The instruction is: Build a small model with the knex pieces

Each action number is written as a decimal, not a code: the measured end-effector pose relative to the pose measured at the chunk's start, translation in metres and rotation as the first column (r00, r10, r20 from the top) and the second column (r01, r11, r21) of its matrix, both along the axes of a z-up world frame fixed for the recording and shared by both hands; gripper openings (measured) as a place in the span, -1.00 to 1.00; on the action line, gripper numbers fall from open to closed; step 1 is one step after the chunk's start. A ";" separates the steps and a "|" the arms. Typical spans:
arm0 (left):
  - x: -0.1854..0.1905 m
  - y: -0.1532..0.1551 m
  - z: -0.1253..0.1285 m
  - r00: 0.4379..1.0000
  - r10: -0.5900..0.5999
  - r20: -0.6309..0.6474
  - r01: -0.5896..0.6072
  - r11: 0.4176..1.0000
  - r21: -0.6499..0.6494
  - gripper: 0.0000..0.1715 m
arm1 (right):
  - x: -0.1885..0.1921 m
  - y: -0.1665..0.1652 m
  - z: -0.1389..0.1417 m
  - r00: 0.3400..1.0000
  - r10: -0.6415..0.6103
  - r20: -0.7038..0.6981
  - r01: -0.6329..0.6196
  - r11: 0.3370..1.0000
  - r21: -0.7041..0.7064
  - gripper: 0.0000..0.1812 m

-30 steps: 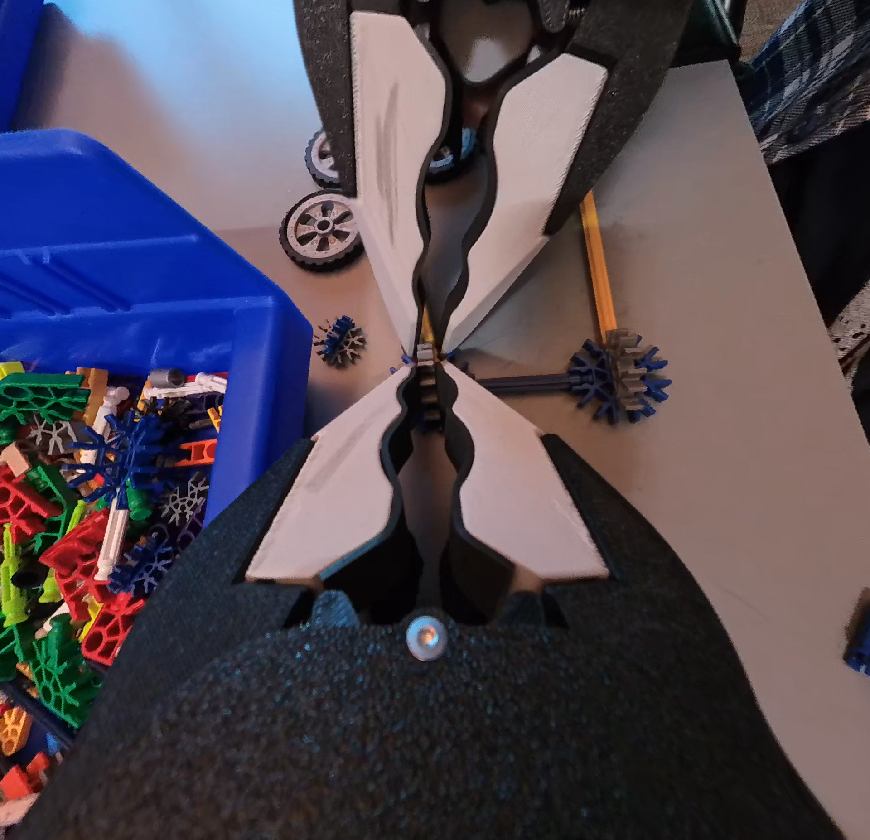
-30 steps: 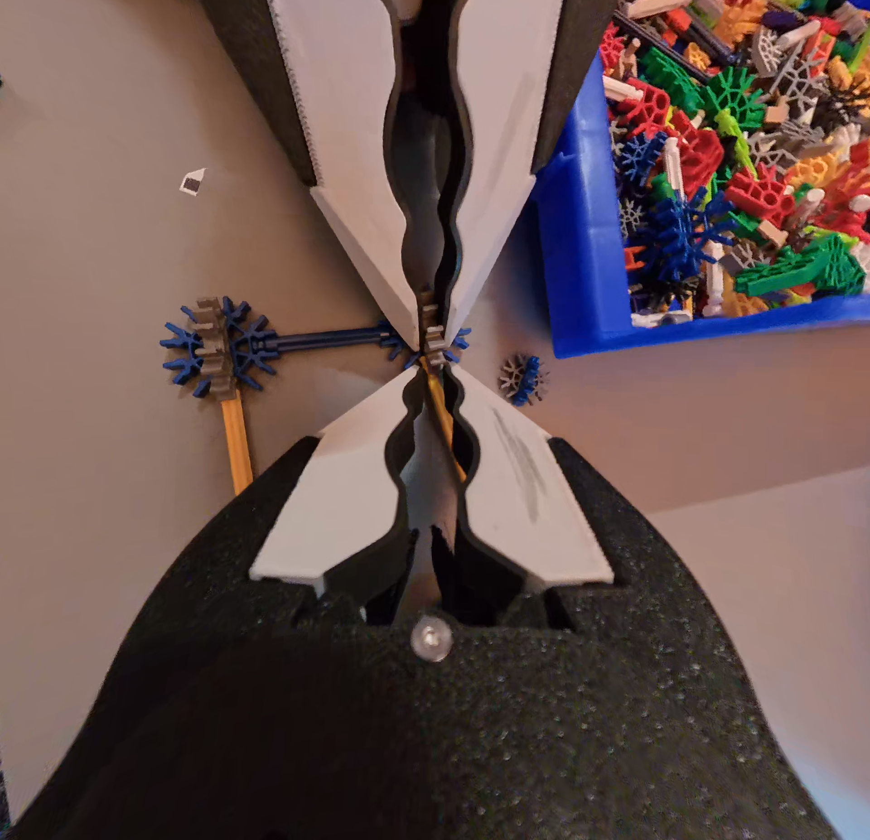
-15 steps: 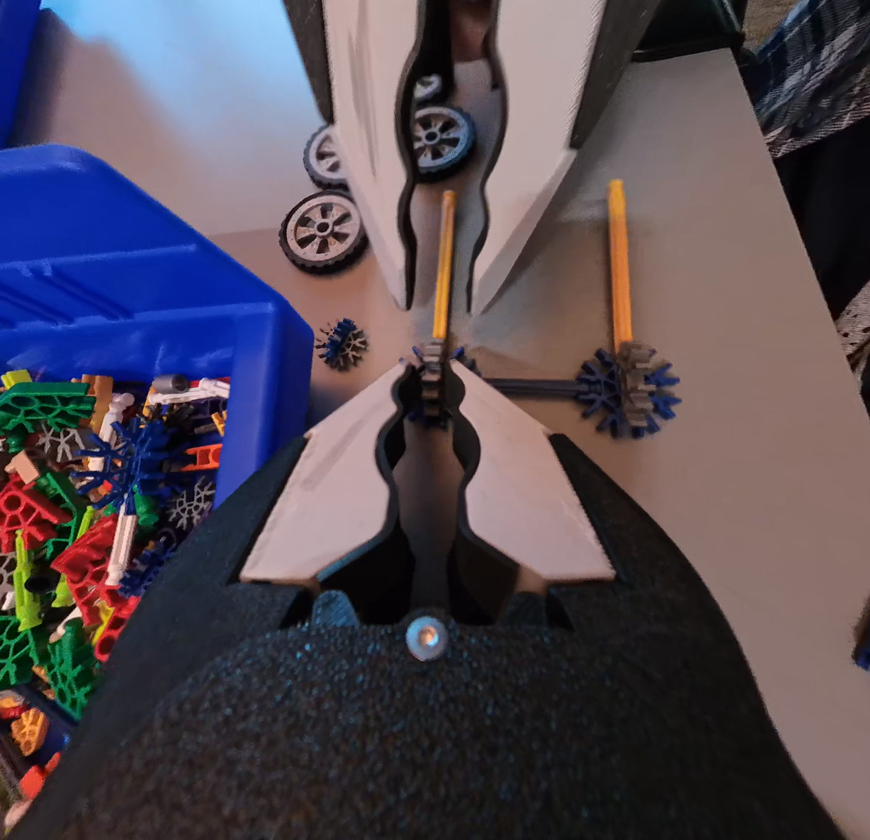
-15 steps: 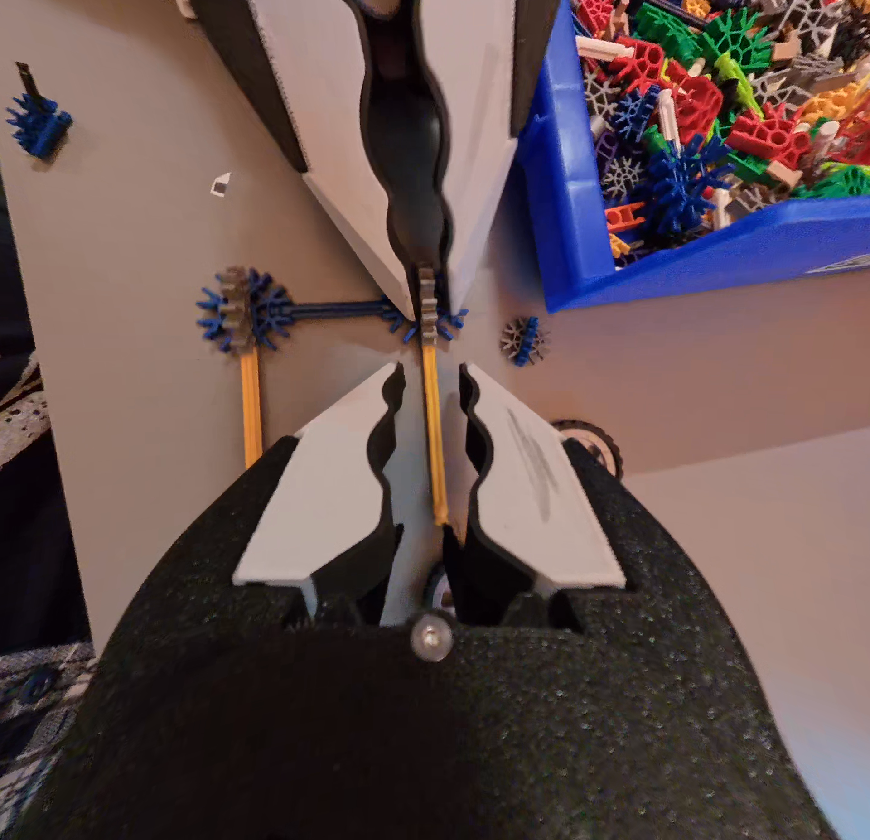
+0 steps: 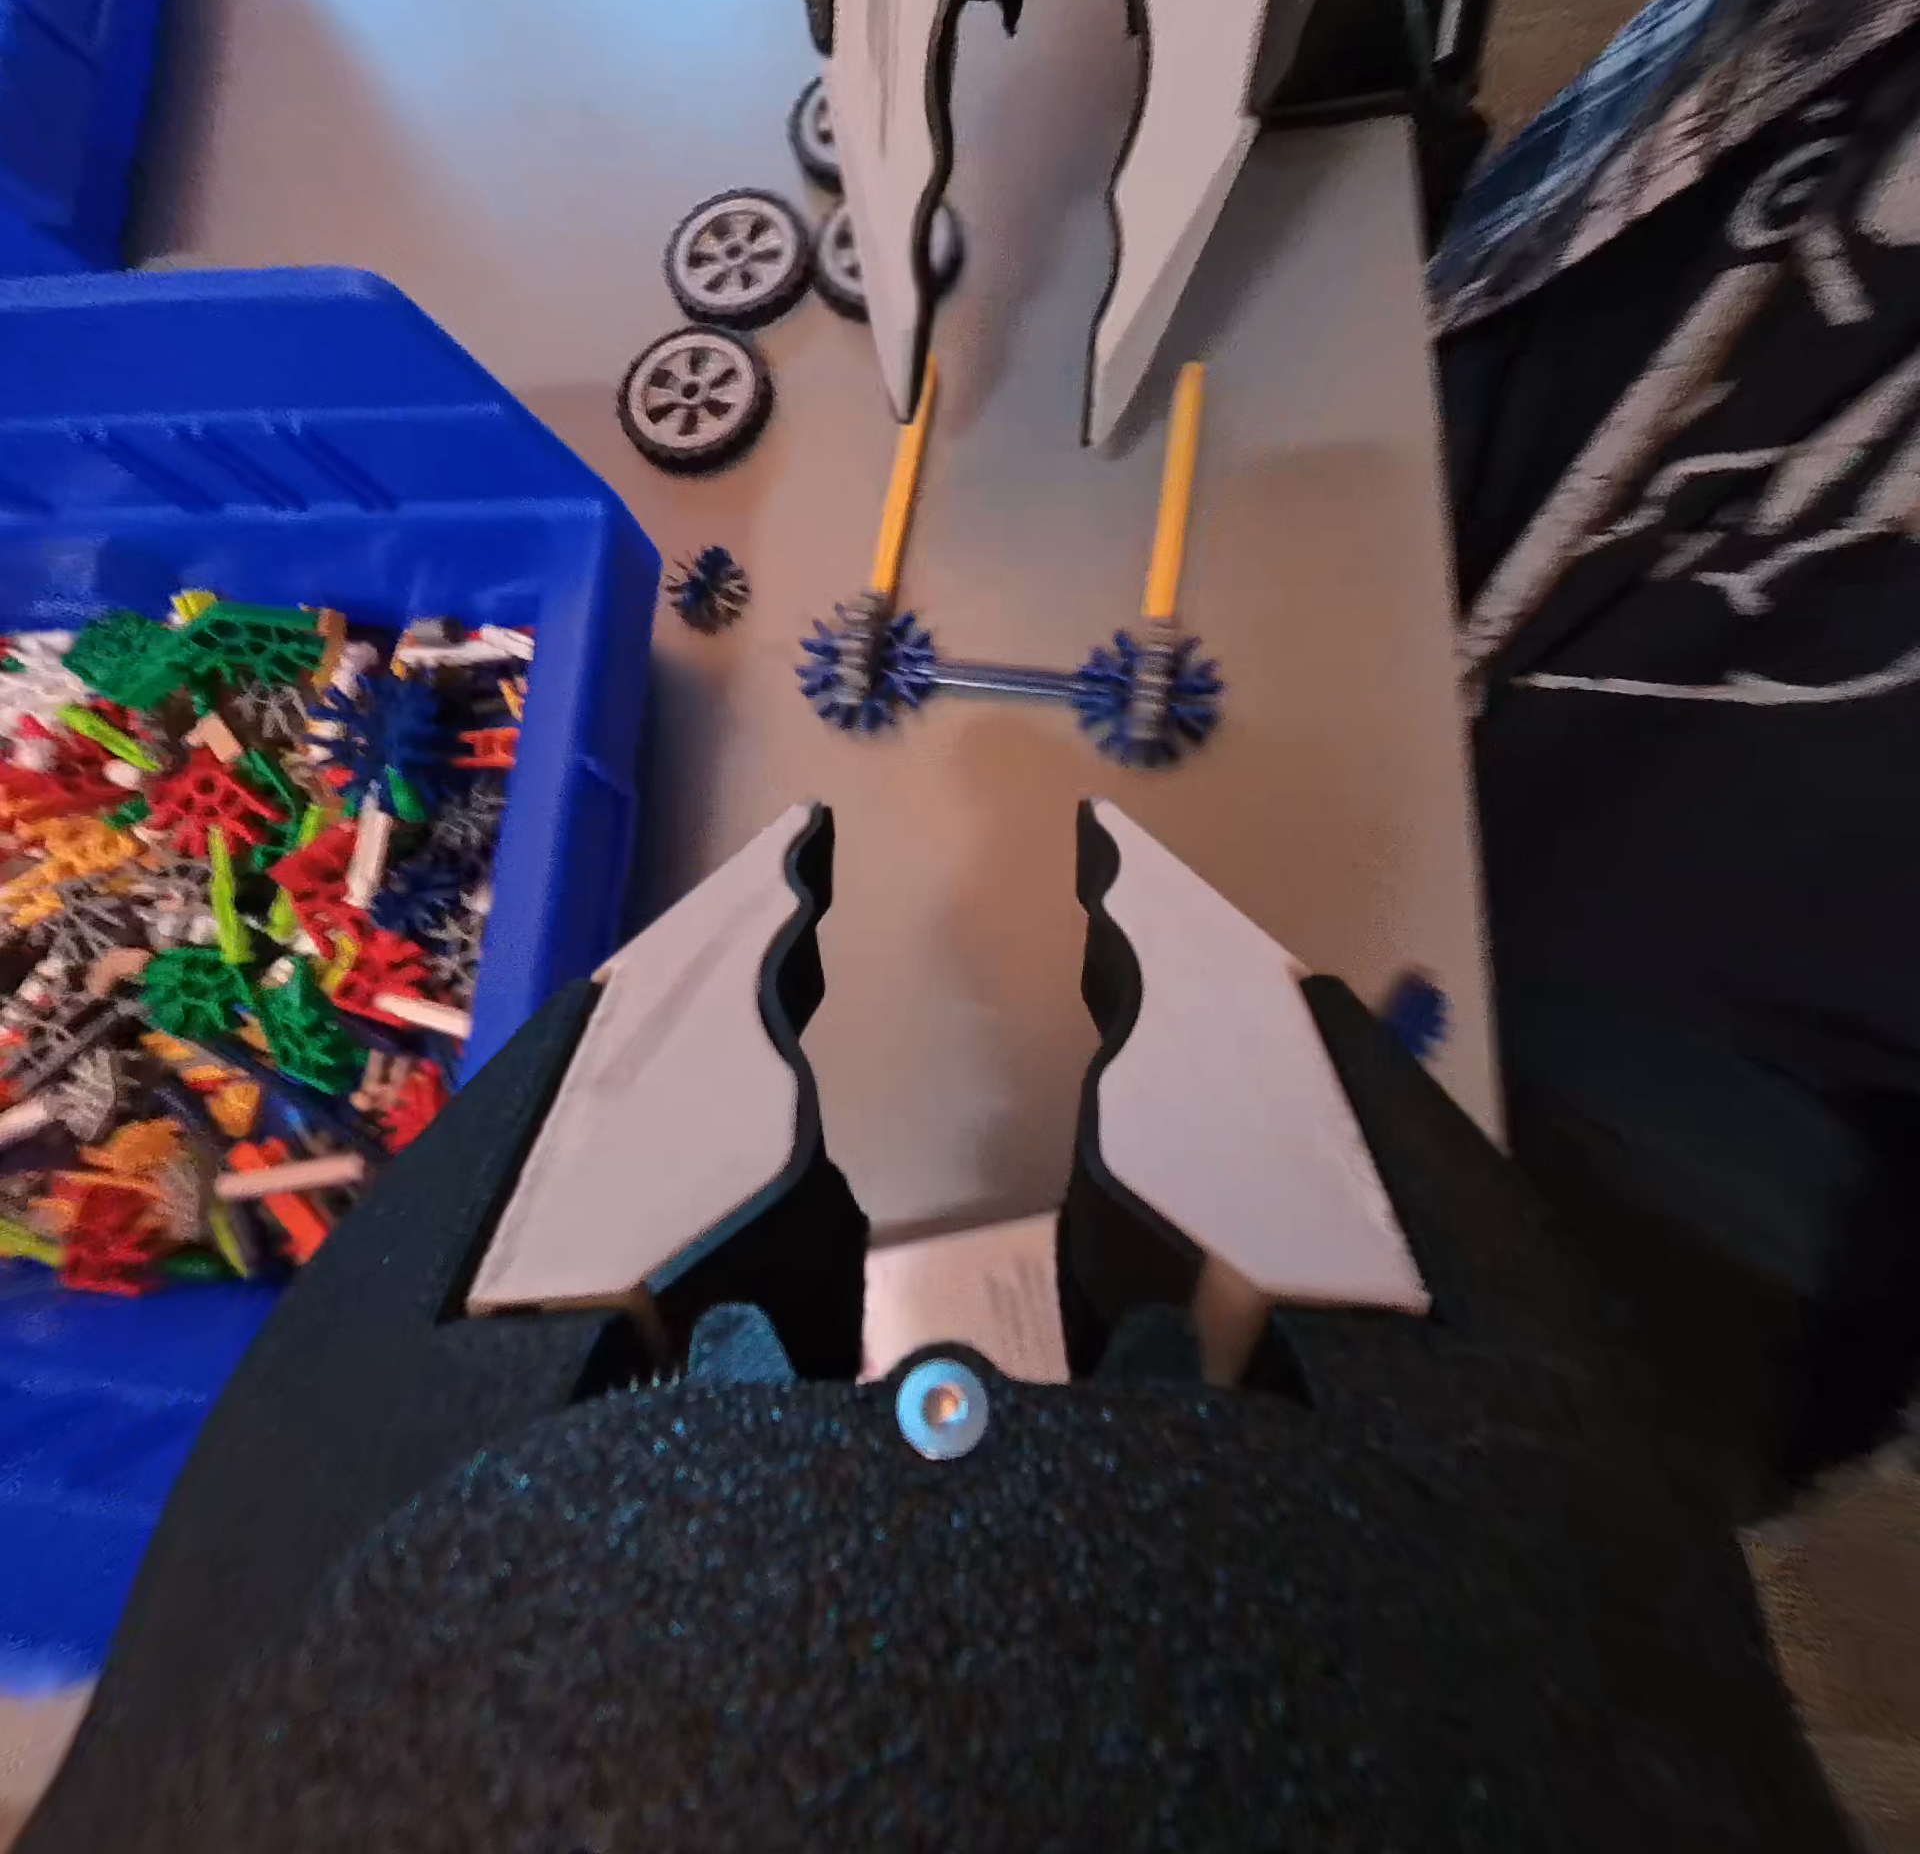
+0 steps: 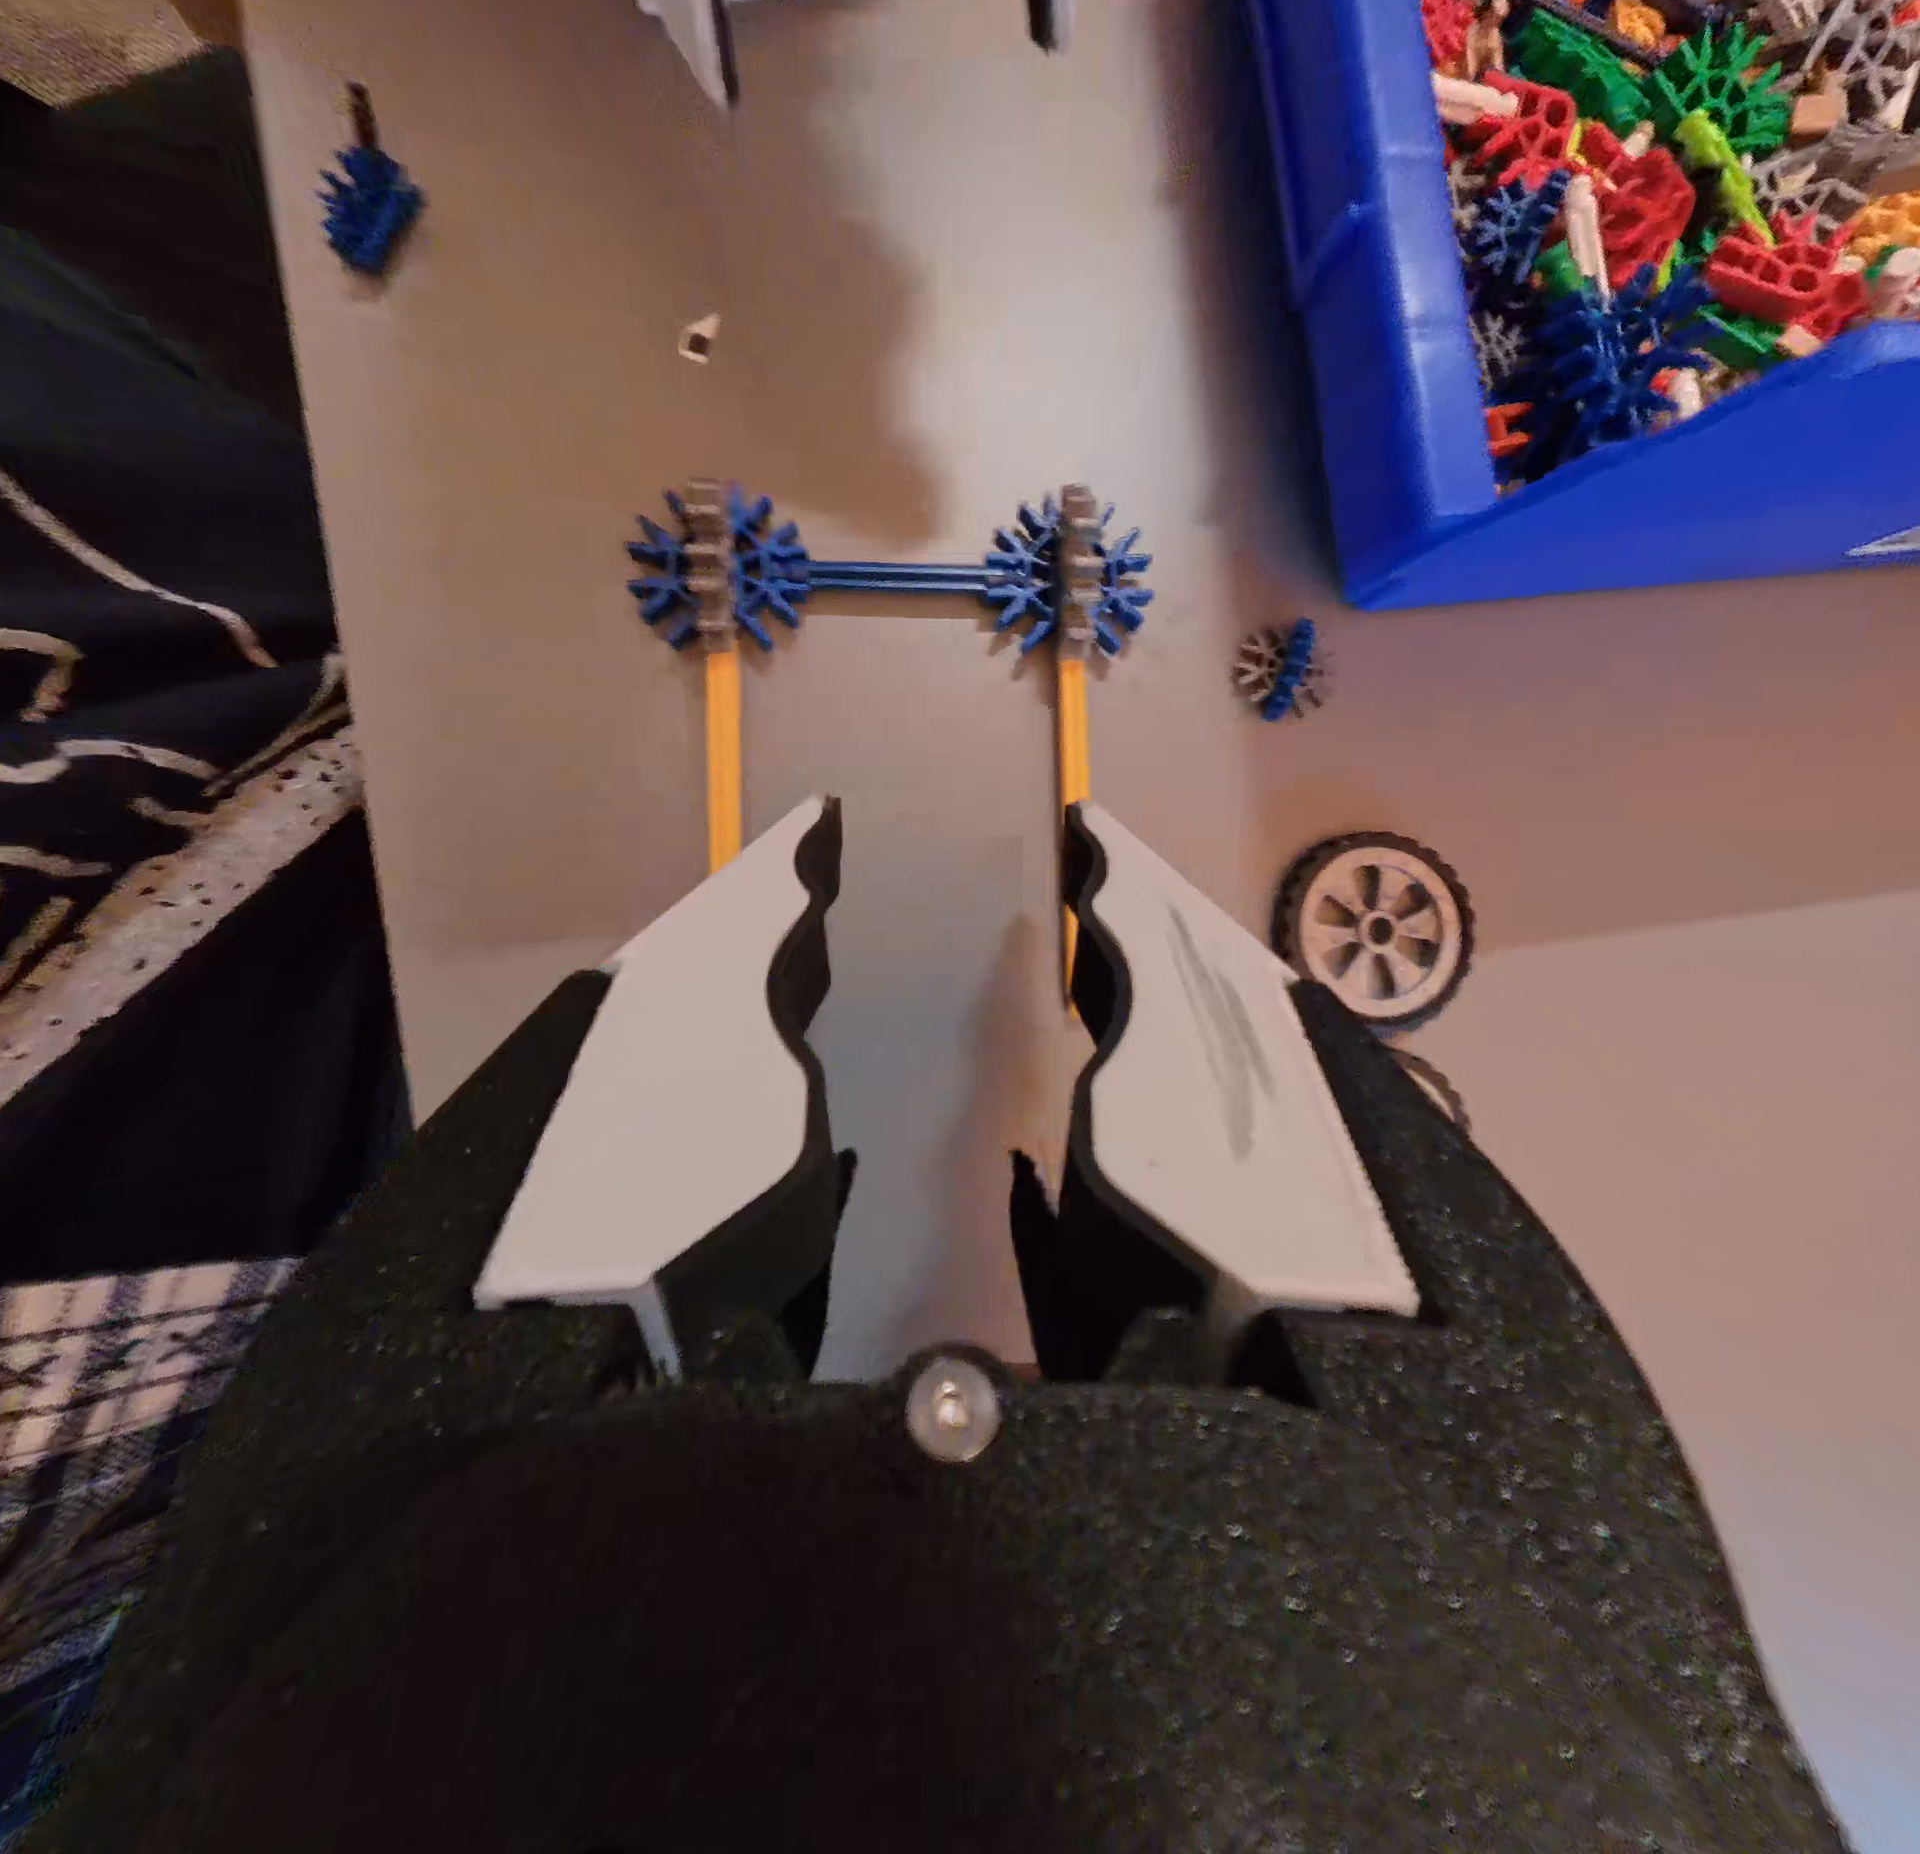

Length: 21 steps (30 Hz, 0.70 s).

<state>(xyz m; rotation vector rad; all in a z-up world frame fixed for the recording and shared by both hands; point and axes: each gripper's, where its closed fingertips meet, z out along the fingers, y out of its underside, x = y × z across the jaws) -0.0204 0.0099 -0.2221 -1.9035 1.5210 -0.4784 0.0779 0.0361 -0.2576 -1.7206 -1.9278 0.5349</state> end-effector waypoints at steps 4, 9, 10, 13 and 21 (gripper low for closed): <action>-0.012 -0.053 -0.005 1.000 -0.010 -0.006 0.009 0.998 -0.064 -0.48 | -0.006 -0.019 0.004 0.998 0.038 -0.041 -0.038 0.999 0.002 -0.51; -0.019 -0.103 -0.034 1.000 0.001 -0.025 -0.005 0.991 -0.137 -0.57 | -0.013 -0.034 -0.002 0.995 0.072 -0.065 -0.073 0.997 -0.005 -0.51; -0.017 -0.109 -0.038 1.000 -0.003 -0.016 0.000 0.989 -0.150 -0.61 | -0.014 -0.035 -0.004 0.995 0.077 -0.062 -0.077 0.997 -0.005 -0.51; -0.013 -0.110 -0.049 1.000 0.007 -0.025 -0.010 0.991 -0.132 -0.67 | -0.016 -0.037 -0.008 0.995 0.085 -0.060 -0.085 0.996 0.005 -0.51; -0.005 -0.100 -0.056 1.000 -0.004 -0.025 0.001 0.994 -0.106 -0.93 | -0.002 -0.028 0.000 0.996 0.035 -0.087 -0.033 0.999 0.028 -0.54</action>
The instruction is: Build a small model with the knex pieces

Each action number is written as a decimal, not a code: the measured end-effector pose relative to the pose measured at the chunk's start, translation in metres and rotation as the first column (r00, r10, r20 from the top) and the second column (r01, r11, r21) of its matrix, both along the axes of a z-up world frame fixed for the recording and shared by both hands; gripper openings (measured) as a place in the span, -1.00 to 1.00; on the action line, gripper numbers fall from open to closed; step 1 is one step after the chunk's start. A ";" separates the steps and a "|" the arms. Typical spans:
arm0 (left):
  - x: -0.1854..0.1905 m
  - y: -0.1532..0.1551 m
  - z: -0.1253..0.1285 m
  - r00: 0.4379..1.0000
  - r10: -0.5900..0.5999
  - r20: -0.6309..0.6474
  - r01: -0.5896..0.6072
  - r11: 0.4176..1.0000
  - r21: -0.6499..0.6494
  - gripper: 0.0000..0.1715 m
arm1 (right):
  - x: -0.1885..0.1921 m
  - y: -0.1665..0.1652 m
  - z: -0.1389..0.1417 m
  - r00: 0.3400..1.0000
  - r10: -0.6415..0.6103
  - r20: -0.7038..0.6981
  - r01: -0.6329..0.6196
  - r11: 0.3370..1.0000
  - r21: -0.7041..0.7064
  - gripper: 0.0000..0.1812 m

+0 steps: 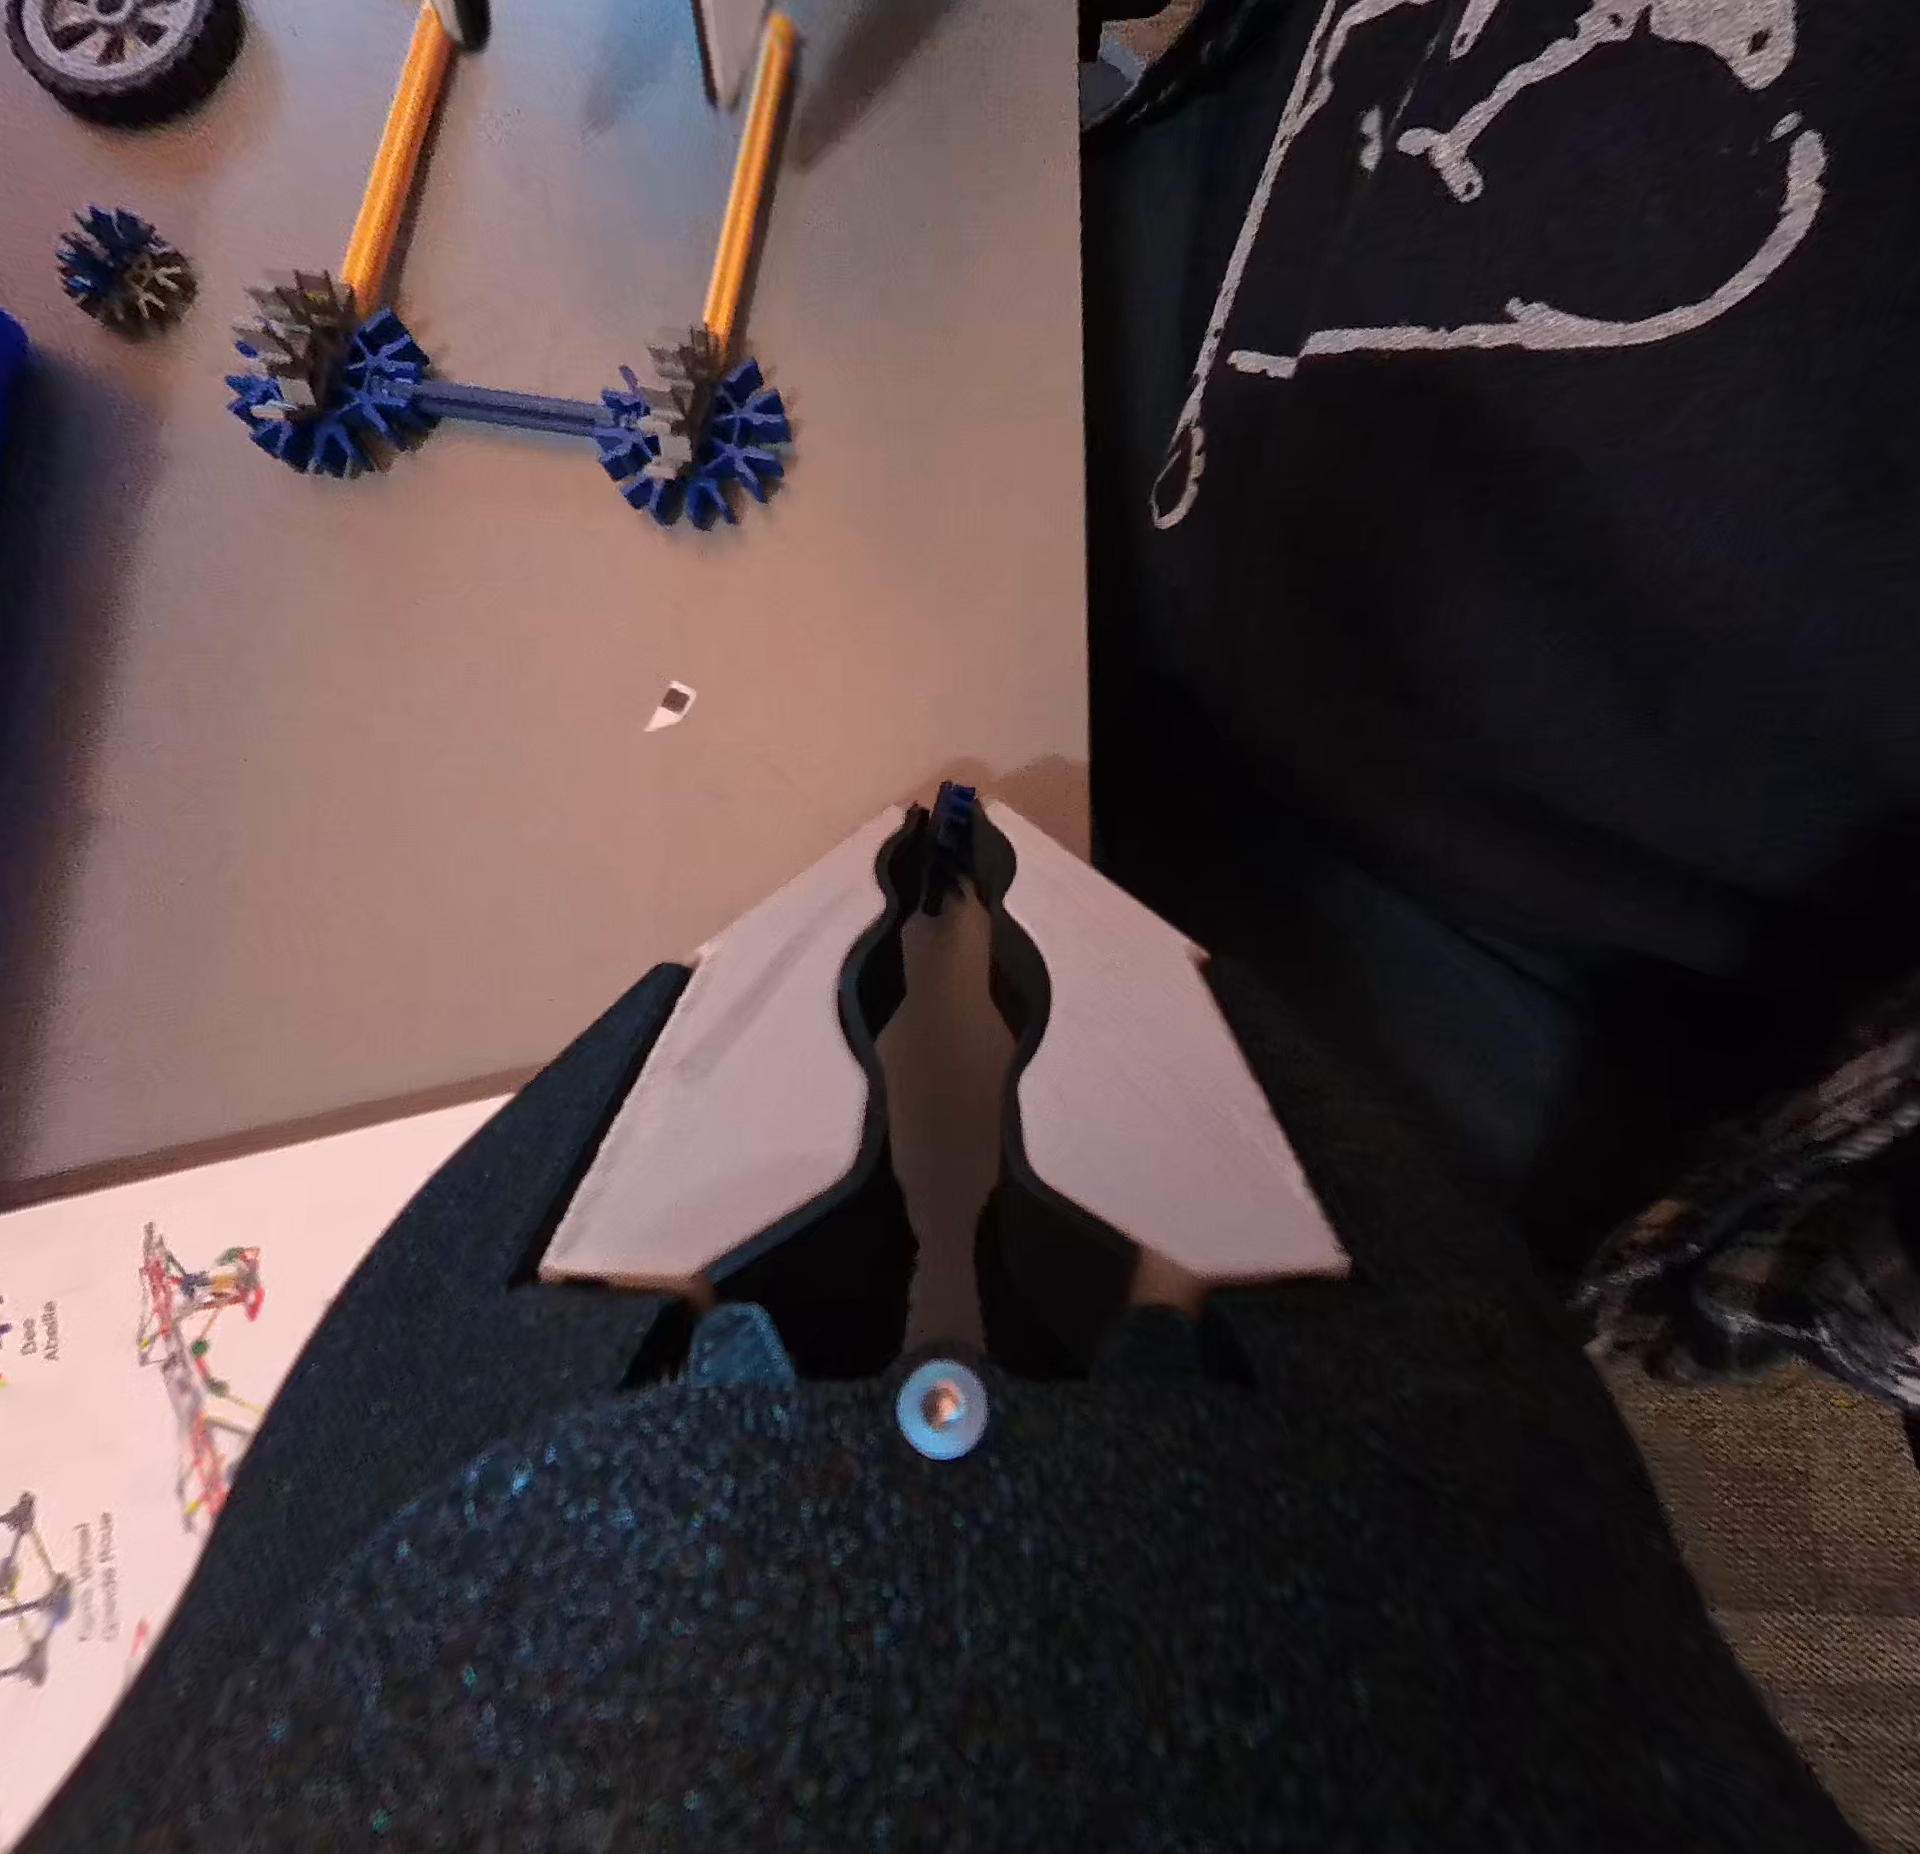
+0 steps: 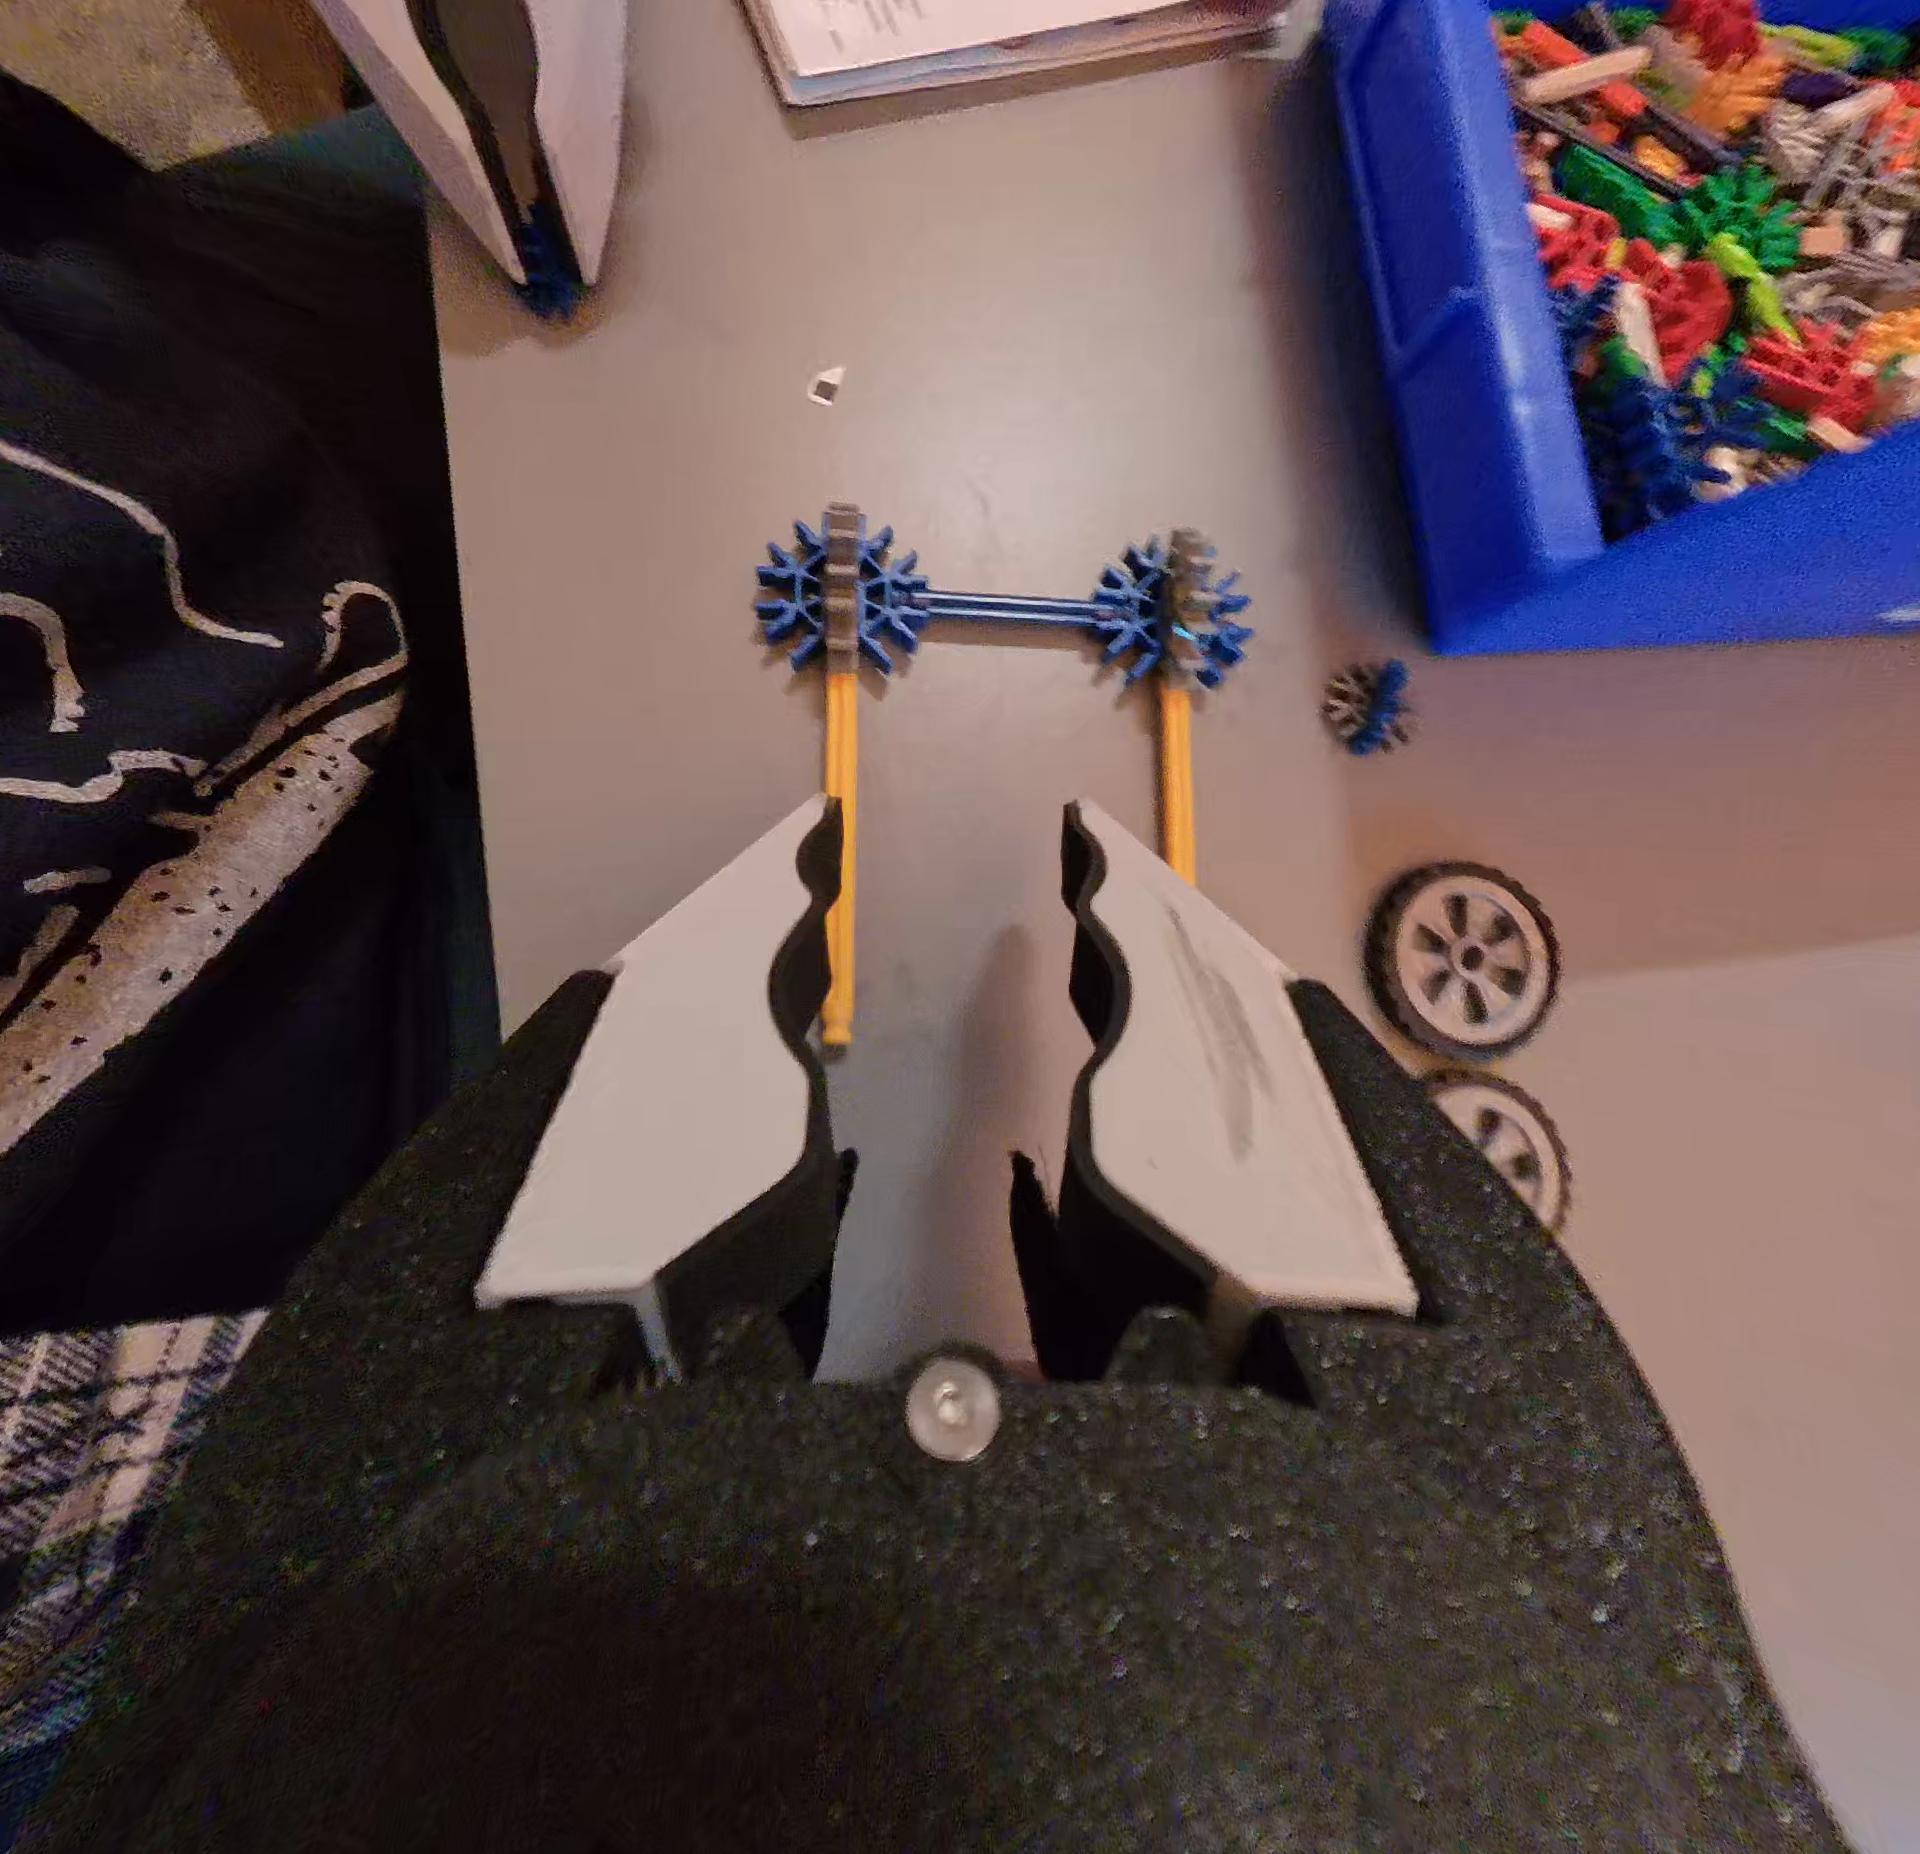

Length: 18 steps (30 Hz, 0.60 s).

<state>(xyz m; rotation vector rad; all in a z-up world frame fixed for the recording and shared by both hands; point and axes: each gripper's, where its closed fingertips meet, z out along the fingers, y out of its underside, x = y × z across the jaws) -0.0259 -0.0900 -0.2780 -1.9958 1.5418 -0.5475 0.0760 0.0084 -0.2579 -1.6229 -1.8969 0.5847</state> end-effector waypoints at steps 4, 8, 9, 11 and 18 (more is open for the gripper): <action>-0.003 0.022 0.009 0.999 0.027 -0.020 -0.026 0.998 0.057 -0.94 | 0.017 0.018 0.010 0.997 -0.074 -0.033 0.074 0.997 -0.002 -0.55; -0.012 0.076 0.047 0.990 0.144 0.010 -0.143 0.966 0.216 -0.94 | 0.028 0.026 0.014 0.993 -0.109 -0.046 0.108 0.994 -0.010 -0.55; -0.015 0.091 0.058 0.984 0.176 0.021 -0.176 0.952 0.251 -0.94 | 0.029 0.026 0.014 0.993 -0.112 -0.046 0.112 0.994 -0.009 -0.54; -0.019 0.120 0.075 0.976 0.219 0.021 -0.215 0.929 0.300 -0.94 | 0.030 0.028 0.009 0.993 -0.118 -0.032 0.118 0.993 0.004 -0.54; -0.027 0.207 0.094 0.936 0.351 -0.027 -0.316 0.872 0.374 -0.94 | 0.023 0.034 0.002 0.992 -0.119 -0.028 0.120 0.993 0.023 -0.54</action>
